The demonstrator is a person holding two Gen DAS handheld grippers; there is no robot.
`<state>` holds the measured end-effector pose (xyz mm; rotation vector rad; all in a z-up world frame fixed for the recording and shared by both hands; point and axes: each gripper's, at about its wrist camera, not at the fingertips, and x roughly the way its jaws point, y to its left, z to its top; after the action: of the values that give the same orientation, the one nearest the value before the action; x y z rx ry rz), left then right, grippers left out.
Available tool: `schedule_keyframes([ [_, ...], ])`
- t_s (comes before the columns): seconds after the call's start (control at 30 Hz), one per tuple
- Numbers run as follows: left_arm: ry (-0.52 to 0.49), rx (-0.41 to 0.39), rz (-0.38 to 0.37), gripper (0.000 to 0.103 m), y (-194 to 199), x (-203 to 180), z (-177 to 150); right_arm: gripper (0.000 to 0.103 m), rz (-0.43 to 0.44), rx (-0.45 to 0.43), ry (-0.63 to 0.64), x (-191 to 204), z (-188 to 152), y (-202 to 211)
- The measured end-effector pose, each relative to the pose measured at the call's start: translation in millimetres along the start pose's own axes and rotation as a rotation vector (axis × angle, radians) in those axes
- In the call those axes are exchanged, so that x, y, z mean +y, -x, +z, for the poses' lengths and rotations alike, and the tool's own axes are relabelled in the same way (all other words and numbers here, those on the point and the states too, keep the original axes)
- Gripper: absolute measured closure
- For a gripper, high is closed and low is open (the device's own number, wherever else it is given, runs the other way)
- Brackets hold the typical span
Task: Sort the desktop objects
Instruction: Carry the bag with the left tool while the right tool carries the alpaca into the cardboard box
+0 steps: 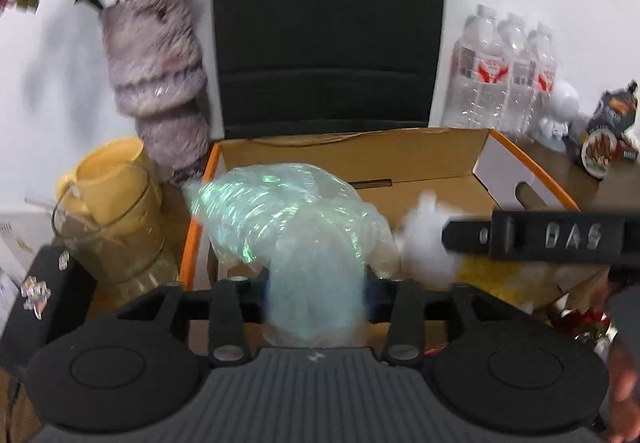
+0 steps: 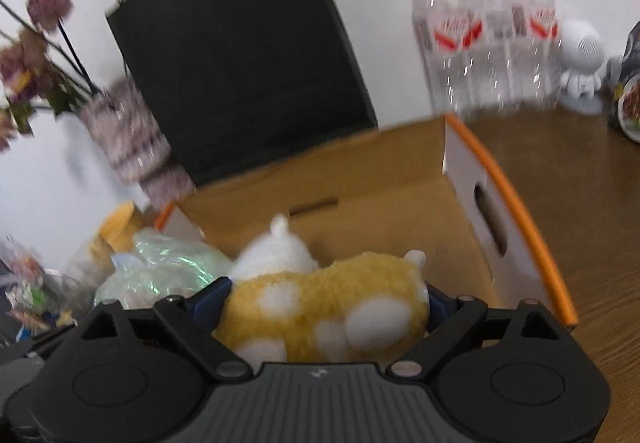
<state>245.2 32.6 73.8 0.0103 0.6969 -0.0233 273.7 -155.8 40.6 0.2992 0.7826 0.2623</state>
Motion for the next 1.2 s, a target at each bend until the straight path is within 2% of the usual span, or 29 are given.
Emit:
schedule_keyframes([
  [0.03, 0.012, 0.009, -0.006, 0.022, 0, 3, 0, 0.007, -0.005, 0.014, 0.003, 0, -1, -2],
  [0.07, 0.020, 0.011, -0.011, 0.020, 1, 7, 1, 0.005, -0.009, 0.029, 0.007, 1, -2, -4],
  [0.17, 0.018, 0.018, -0.018, 0.020, 4, 11, 0, 0.003, -0.015, 0.057, 0.026, 3, -1, -2],
  [0.23, 0.019, 0.019, -0.018, 0.020, 5, 11, 1, 0.003, -0.032, 0.043, 0.043, 4, 2, 6],
  [0.43, 0.021, 0.025, -0.018, 0.017, 10, 12, 3, 0.003, -0.171, -0.039, 0.216, 13, 11, 45],
  [0.53, 0.022, 0.027, -0.018, 0.016, 12, 12, 4, 0.007, -0.188, -0.005, 0.258, 10, 13, 52],
  [0.63, 0.023, 0.030, -0.018, 0.016, 14, 12, 4, 0.009, -0.184, 0.052, 0.264, 5, 15, 47],
  [0.7, 0.021, 0.041, -0.026, 0.016, 11, 10, 3, 0.010, -0.169, 0.055, 0.265, 6, 12, 44],
  [0.77, 0.020, 0.056, -0.028, 0.016, 4, 8, 0, 0.014, -0.107, 0.047, 0.260, 7, 9, 38],
  [0.83, 0.020, 0.065, -0.012, 0.016, -1, 6, -2, 0.028, 0.000, 0.059, 0.245, 6, 4, 24],
  [0.87, 0.018, 0.067, -0.004, 0.016, -2, 6, -3, 0.038, 0.015, 0.100, 0.240, 7, 1, 13],
  [0.9, 0.015, 0.063, 0.004, 0.016, -1, 6, -3, 0.040, 0.014, 0.126, 0.237, 8, -2, 4],
  [1.0, 0.020, 0.058, 0.003, 0.016, 2, 8, -2, 0.039, -0.033, 0.135, 0.239, 11, -5, -4],
  [1.03, 0.021, 0.061, 0.005, 0.015, 1, 8, -2, 0.034, -0.037, 0.141, 0.238, 12, -4, -2],
  [1.07, 0.023, 0.065, 0.008, 0.013, 0, 8, -2, 0.021, -0.038, 0.143, 0.235, 12, -2, 1],
  [1.13, 0.027, 0.072, 0.013, 0.012, -1, 8, -2, 0.013, -0.052, 0.134, 0.216, 8, 5, 12],
  [1.2, 0.031, 0.079, 0.019, 0.011, -3, 8, -2, 0.013, -0.075, 0.125, 0.197, 3, 10, 22],
])
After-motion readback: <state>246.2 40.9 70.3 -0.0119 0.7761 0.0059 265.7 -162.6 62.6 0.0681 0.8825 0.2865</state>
